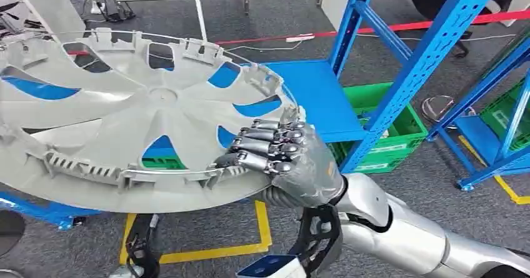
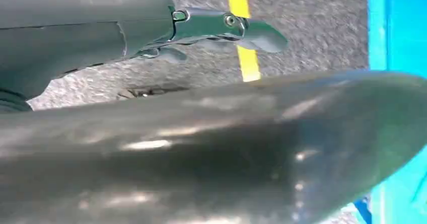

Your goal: Take the parts from the cabinet and place them on the table.

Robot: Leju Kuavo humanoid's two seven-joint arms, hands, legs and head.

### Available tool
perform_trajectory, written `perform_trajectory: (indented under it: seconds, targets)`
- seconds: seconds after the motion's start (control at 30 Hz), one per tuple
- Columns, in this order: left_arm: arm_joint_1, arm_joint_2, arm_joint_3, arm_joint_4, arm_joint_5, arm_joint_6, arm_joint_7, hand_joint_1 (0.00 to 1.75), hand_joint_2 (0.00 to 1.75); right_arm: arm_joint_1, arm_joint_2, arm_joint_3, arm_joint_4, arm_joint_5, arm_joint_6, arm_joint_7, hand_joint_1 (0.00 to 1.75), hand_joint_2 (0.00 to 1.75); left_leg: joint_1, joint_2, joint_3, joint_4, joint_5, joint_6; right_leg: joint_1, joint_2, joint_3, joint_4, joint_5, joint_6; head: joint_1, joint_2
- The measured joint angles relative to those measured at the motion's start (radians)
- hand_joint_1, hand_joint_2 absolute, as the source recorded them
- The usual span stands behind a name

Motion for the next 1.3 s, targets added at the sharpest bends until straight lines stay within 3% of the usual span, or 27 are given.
perform_trajectory:
  seconds: [0.07,0.1,0.13,0.17,0.23,0.27,0.3,0.33,0.37,0.43,0.47,0.53,0.6,0.63,0.67,0.7,0.77,0.8,0.83,0.9,0.97,1.03,1.1,1.13,1.17,1.2,1.3]
  targets:
    - [-0.001,0.004,0.0,0.0,0.001,0.0,0.0,0.0,0.0,0.001,0.0,0.0,0.0,-0.015,0.014,0.005,1.75,1.75,0.011,0.001,-0.043,0.142,-0.113,-0.016,-0.008,-0.003,-0.028,0.001,0.024,0.003,0.0,0.0]
    - [0.0,0.005,0.0,0.0,0.001,0.004,0.0,0.0,0.0,0.002,0.0,0.0,0.0,-0.029,0.035,0.015,1.75,1.75,0.017,0.003,-0.06,0.213,-0.146,-0.023,-0.011,-0.004,-0.043,0.002,0.035,0.005,0.0,0.0]
    - [0.0,0.006,0.0,0.0,-0.001,0.011,0.0,0.0,0.0,0.006,0.0,0.0,0.0,-0.039,0.053,0.035,1.75,1.75,0.022,0.004,-0.063,0.252,-0.148,-0.031,-0.015,-0.006,-0.057,0.002,0.045,0.009,-0.001,0.0]
    - [0.0,0.008,0.0,0.001,-0.006,0.013,0.0,0.0,0.0,0.017,0.005,0.0,0.0,-0.035,0.072,0.056,1.75,1.75,0.026,0.004,-0.05,0.255,-0.124,-0.039,-0.021,-0.007,-0.073,0.004,0.055,0.014,0.0,0.0]
    - [-0.002,0.01,0.0,0.007,-0.009,0.005,-0.007,0.0,0.0,0.068,0.021,0.0,-0.003,-0.018,0.095,0.082,1.75,1.75,0.039,0.006,0.027,0.169,-0.046,-0.061,-0.033,-0.012,-0.107,0.015,0.074,0.029,0.0,0.0]
    - [-0.002,0.01,0.0,0.01,-0.009,0.001,-0.011,0.0,0.0,0.087,0.027,0.003,-0.005,-0.013,0.101,0.084,1.75,1.75,0.048,0.006,0.086,0.094,-0.035,-0.073,-0.038,-0.013,-0.124,0.025,0.081,0.037,-0.002,0.0]
    - [-0.003,0.008,0.0,0.011,-0.01,-0.002,-0.015,0.0,0.0,0.096,0.029,0.005,-0.008,-0.012,0.103,0.086,1.75,1.75,0.056,0.004,0.146,0.02,-0.066,-0.083,-0.032,-0.013,-0.142,0.036,0.087,0.045,-0.004,0.0]
    - [-0.003,0.009,0.0,0.013,-0.01,-0.005,-0.02,0.0,0.0,0.1,0.031,0.005,-0.012,-0.011,0.105,0.087,1.75,1.75,0.05,-0.002,0.173,-0.048,-0.087,-0.065,-0.034,-0.013,-0.153,0.043,0.095,0.048,-0.004,0.0]
    - [-0.003,0.009,0.0,0.016,-0.01,-0.008,-0.024,0.0,0.0,0.107,0.033,0.006,-0.013,-0.019,0.111,0.089,1.75,1.75,0.051,0.0,0.16,-0.043,-0.081,-0.042,-0.034,-0.011,-0.155,0.041,0.112,0.049,-0.001,0.0]
    - [0.004,0.01,0.0,0.022,-0.009,-0.011,-0.031,0.0,0.0,0.119,0.035,0.007,-0.013,-0.068,0.135,0.089,1.75,1.75,0.048,0.002,0.151,-0.042,-0.072,-0.024,-0.036,-0.008,-0.164,0.034,0.125,0.052,-0.002,0.0]
    - [0.008,0.008,0.0,0.023,-0.01,-0.017,-0.034,0.0,0.0,0.122,0.036,0.007,-0.013,-0.094,0.149,0.089,1.75,1.75,0.053,0.008,0.147,-0.044,-0.066,-0.015,-0.039,-0.006,-0.174,0.037,0.118,0.057,-0.011,0.0]
    - [0.01,0.012,0.002,0.024,-0.009,-0.019,-0.035,0.0,0.0,0.122,0.044,0.007,-0.014,-0.13,0.182,0.092,1.75,1.75,0.057,0.008,0.136,-0.044,-0.053,0.002,-0.048,-0.011,-0.198,0.127,0.026,0.086,0.001,0.0]
    - [0.012,0.013,0.002,0.024,-0.009,-0.016,-0.035,0.0,0.0,0.126,0.057,0.012,-0.019,-0.159,0.219,0.098,1.75,1.75,0.057,0.01,0.119,-0.044,-0.039,0.006,-0.064,-0.014,-0.246,0.29,-0.062,0.103,0.001,0.0]
    - [0.014,0.014,0.003,0.024,-0.009,-0.02,-0.035,0.0,0.0,0.129,0.062,0.017,-0.02,-0.175,0.236,0.098,1.75,1.75,0.058,0.013,0.111,-0.044,-0.033,0.005,-0.071,-0.015,-0.255,0.345,-0.076,0.109,0.0,0.0]
    - [0.018,0.016,0.003,0.024,-0.009,-0.023,-0.034,0.0,0.0,0.131,0.065,0.022,-0.021,-0.184,0.247,0.098,1.75,1.75,0.059,0.015,0.104,-0.044,-0.028,0.004,-0.074,-0.015,-0.245,0.351,-0.065,0.112,0.0,0.0]
    - [0.022,0.018,0.003,0.024,-0.009,-0.024,-0.034,0.0,0.0,0.133,0.067,0.027,-0.022,-0.189,0.254,0.098,1.75,1.75,0.06,0.015,0.098,-0.043,-0.022,0.001,-0.078,-0.015,-0.209,0.317,-0.044,0.113,0.0,0.0]
    - [0.025,0.021,0.004,0.024,-0.009,-0.029,-0.034,0.0,0.0,0.133,0.072,0.035,-0.022,-0.205,0.266,0.096,1.75,1.75,0.068,0.015,0.088,-0.045,-0.012,-0.007,-0.078,-0.015,-0.087,0.149,0.0,0.112,0.002,0.0]
    - [0.027,0.024,0.005,0.022,-0.012,-0.031,-0.035,0.0,0.0,0.131,0.076,0.039,-0.022,-0.221,0.275,0.09,1.75,1.75,0.071,0.015,0.087,-0.045,-0.008,-0.012,-0.079,-0.016,-0.033,0.056,-0.012,0.111,0.001,0.0]
    - [0.028,0.028,0.004,0.019,-0.017,-0.027,-0.037,0.0,0.0,0.129,0.08,0.042,-0.022,-0.234,0.285,0.084,1.75,1.75,0.071,0.016,0.086,-0.052,-0.002,-0.021,-0.072,-0.013,0.005,0.027,-0.032,0.107,0.0,0.0]
    - [0.032,0.036,0.004,0.018,-0.026,-0.026,-0.042,0.0,0.0,0.129,0.08,0.049,-0.021,-0.266,0.296,0.073,1.75,1.75,0.075,0.016,0.085,-0.058,0.01,-0.037,-0.063,-0.011,-0.007,0.024,-0.024,0.101,0.0,0.0]
    - [0.039,0.043,0.004,0.015,-0.028,-0.037,-0.046,0.0,0.0,0.13,0.082,0.054,-0.019,-0.288,0.303,0.068,1.75,1.75,0.077,0.016,0.089,-0.071,0.02,-0.054,-0.06,-0.011,-0.01,0.013,-0.012,0.084,0.0,0.0]
    - [0.043,0.055,0.003,0.009,-0.028,-0.047,-0.048,0.0,0.0,0.131,0.086,0.057,-0.017,-0.296,0.307,0.068,1.75,1.75,0.073,0.016,0.06,-0.012,-0.038,-0.05,-0.065,-0.015,-0.009,0.003,-0.001,0.072,-0.005,0.0]
    - [0.048,0.059,0.003,0.006,-0.026,-0.051,-0.048,0.0,0.0,0.134,0.088,0.059,-0.015,-0.299,0.307,0.068,1.75,1.75,0.064,0.015,-0.01,0.149,-0.122,-0.049,-0.059,-0.017,-0.016,0.004,0.003,0.061,-0.007,0.0]
    - [0.051,0.063,0.002,0.005,-0.026,-0.048,-0.048,0.0,0.0,0.134,0.089,0.059,-0.014,-0.299,0.309,0.069,1.75,1.75,0.061,0.015,-0.042,0.221,-0.147,-0.049,-0.055,-0.017,-0.021,0.004,0.006,0.056,-0.007,0.0]
    - [0.055,0.066,0.002,0.005,-0.03,-0.037,-0.048,0.0,0.0,0.134,0.089,0.06,-0.013,-0.301,0.311,0.069,1.75,1.75,0.057,0.015,-0.053,0.248,-0.144,-0.047,-0.051,-0.016,-0.026,0.006,0.008,0.053,-0.006,0.0]
    - [0.058,0.07,0.002,0.005,-0.031,-0.029,-0.048,0.0,0.0,0.134,0.089,0.061,-0.013,-0.303,0.312,0.069,1.75,1.75,0.054,0.015,-0.039,0.227,-0.117,-0.044,-0.048,-0.013,-0.028,0.008,0.009,0.051,-0.007,0.0]
    - [0.058,0.08,0.002,0.003,-0.029,-0.028,-0.061,0.0,0.0,0.134,0.091,0.063,-0.01,-0.306,0.313,0.066,1.75,1.75,0.047,0.015,0.084,0.015,-0.013,-0.034,-0.046,-0.01,-0.034,0.02,0.008,0.053,-0.008,0.0]
